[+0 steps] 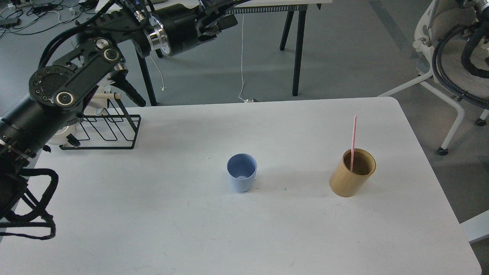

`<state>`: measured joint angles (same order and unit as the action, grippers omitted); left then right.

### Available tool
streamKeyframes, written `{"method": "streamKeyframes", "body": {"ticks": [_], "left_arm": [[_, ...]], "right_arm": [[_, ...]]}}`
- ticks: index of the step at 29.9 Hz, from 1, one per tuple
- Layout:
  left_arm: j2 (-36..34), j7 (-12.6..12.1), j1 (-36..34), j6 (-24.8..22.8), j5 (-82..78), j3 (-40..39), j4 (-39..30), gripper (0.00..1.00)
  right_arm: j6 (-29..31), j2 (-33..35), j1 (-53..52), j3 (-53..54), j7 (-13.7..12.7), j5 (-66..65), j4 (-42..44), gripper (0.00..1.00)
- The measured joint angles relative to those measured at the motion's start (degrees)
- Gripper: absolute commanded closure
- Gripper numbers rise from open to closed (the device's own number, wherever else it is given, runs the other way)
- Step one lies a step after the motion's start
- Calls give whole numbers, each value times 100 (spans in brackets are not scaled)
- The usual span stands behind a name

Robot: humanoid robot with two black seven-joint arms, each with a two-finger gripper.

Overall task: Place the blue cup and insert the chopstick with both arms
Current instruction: 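Release the blue cup and lift the left arm back to rest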

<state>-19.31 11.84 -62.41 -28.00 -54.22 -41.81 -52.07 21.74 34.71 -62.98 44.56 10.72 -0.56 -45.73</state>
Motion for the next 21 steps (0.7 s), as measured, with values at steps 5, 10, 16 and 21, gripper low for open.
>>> {"method": "streamKeyframes", "body": {"ticks": [5, 10, 16, 21], "left_arm": [[-22, 3, 10, 1, 2395, -187, 474, 1], [-23, -12, 131, 2, 4423, -197, 1085, 1], [-45, -46, 299, 1, 5598, -214, 1654, 1], [-75, -33, 423, 0, 6259, -222, 2074, 1]], "right_arm": [[-282, 509, 50, -505, 42, -632, -669, 2], [-584, 899, 284, -716, 68, -1319, -1182, 2], [-1015, 1180, 794, -739, 71, -3063, -1846, 2], [-1472, 1359, 1182, -740, 65, -4869, -2365, 2]]}}
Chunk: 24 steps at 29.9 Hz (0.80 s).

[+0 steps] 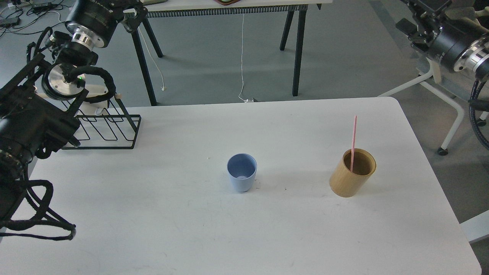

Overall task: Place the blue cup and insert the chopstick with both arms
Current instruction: 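Release the blue cup and lift the left arm back to rest, then reach the right gripper to the straw in the tan cup and grasp it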

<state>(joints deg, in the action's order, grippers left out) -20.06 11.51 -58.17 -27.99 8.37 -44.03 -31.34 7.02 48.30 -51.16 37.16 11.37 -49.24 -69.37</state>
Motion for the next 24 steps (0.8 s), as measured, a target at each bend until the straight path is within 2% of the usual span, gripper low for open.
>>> {"method": "streamKeyframes", "body": {"ticks": [4, 11, 13, 17, 20, 24], "left_arm": [[-19, 16, 57, -1, 126, 4, 193, 1], [-11, 17, 238, -1, 130, 15, 241, 1], [-4, 17, 256, -1, 130, 16, 242, 1], [20, 25, 261, -1, 130, 18, 242, 1], [24, 27, 261, -1, 130, 18, 239, 1], [6, 27, 261, -1, 130, 18, 238, 1]], "right_arm": [[-270, 249, 259, 0, 3, -1413, -515, 3], [-355, 602, 822, -8, 8, -3313, -1138, 9], [-358, 626, 1038, -9, 27, -3633, -1228, 13], [-359, 631, 1449, -86, 207, -4094, -1347, 33], [-441, 588, 1560, -339, 303, -4569, -1344, 37], [-659, 461, 1596, -727, 286, -4761, -1304, 42]]}}
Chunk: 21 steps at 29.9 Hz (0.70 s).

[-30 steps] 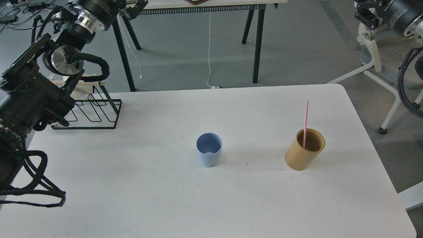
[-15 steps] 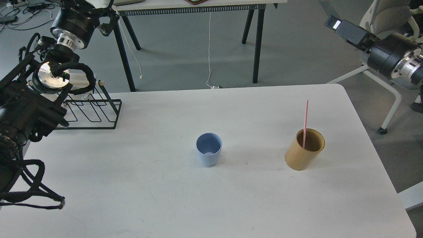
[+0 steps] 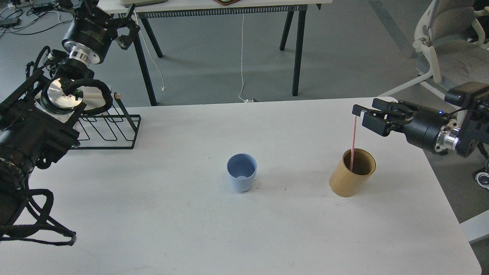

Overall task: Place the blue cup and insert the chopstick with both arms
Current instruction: 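Reach the right gripper to the straw in the tan cup and grasp it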

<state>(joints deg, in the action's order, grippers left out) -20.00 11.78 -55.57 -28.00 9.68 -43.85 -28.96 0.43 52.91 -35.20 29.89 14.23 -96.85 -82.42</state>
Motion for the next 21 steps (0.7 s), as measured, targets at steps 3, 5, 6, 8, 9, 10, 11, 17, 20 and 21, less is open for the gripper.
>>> {"method": "streamKeyframes", "body": {"ticks": [3, 5, 6, 8, 9, 10, 11, 17, 20, 21], "left_arm": [[-3, 4, 0, 0, 0, 0, 0, 1], [-3, 7, 0, 0, 0, 0, 2, 1], [-6, 7, 0, 0, 0, 0, 3, 1], [-12, 8, 0, 0, 0, 0, 4, 1], [-12, 8, 0, 0, 0, 0, 4, 1], [-12, 8, 3, 0, 0, 0, 4, 1], [-12, 8, 7, 0, 0, 0, 4, 1], [-9, 8, 10, 0, 0, 2, 5, 1], [0, 6, 16, 0, -4, 19, 5, 1], [2, 3, 17, 0, -4, 25, 5, 1]], "right_arm": [[-47, -253, 10, -191, -73, -27, 131, 44], [-56, -393, 17, -238, -123, -34, 278, 45], [-59, -451, 19, -250, -138, -42, 325, 47], [-61, -521, 19, -261, -161, -61, 422, 51], [-61, -544, 19, -264, -173, -66, 445, 52], [-61, -557, 20, -270, -190, -69, 457, 53], [-61, -570, 22, -279, -217, -73, 467, 54], [-61, -581, 36, -427, -296, -86, 547, 63], [-61, -581, 39, -450, -298, -90, 565, 72], [-61, -580, 39, -464, -298, -96, 567, 73]]}}
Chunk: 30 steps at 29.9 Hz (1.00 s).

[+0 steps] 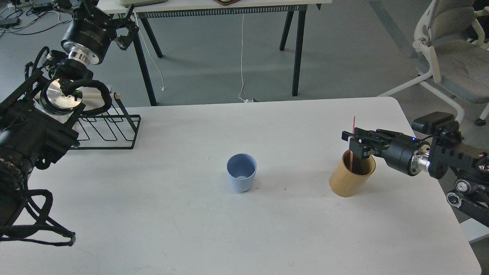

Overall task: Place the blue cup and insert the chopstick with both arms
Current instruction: 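Reach the right gripper to the straw in the tan cup and grasp it, then pull the straw up out of the tan cup with the right gripper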

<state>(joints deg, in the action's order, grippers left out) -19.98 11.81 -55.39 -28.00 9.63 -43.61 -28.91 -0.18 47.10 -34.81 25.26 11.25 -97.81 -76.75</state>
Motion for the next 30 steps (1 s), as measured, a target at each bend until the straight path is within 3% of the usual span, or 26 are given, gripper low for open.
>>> {"method": "streamKeyframes", "body": {"ticks": [8, 16, 24, 30], "left_arm": [[1, -3, 2, 0, 0, 10, 0, 1], [-14, -4, 2, 0, 0, 10, 0, 1], [-14, -4, 46, 0, -6, 10, 7, 1], [-32, -4, 70, 0, -6, 10, 4, 1]], "right_arm": [[1, 9, -16, -91, 5, -201, 2, 81], [1, 16, -25, -92, 12, -213, 2, 99], [-13, 129, -28, -69, 22, -199, -80, 99], [-17, 602, -18, -22, 27, -193, -463, 99]]}}
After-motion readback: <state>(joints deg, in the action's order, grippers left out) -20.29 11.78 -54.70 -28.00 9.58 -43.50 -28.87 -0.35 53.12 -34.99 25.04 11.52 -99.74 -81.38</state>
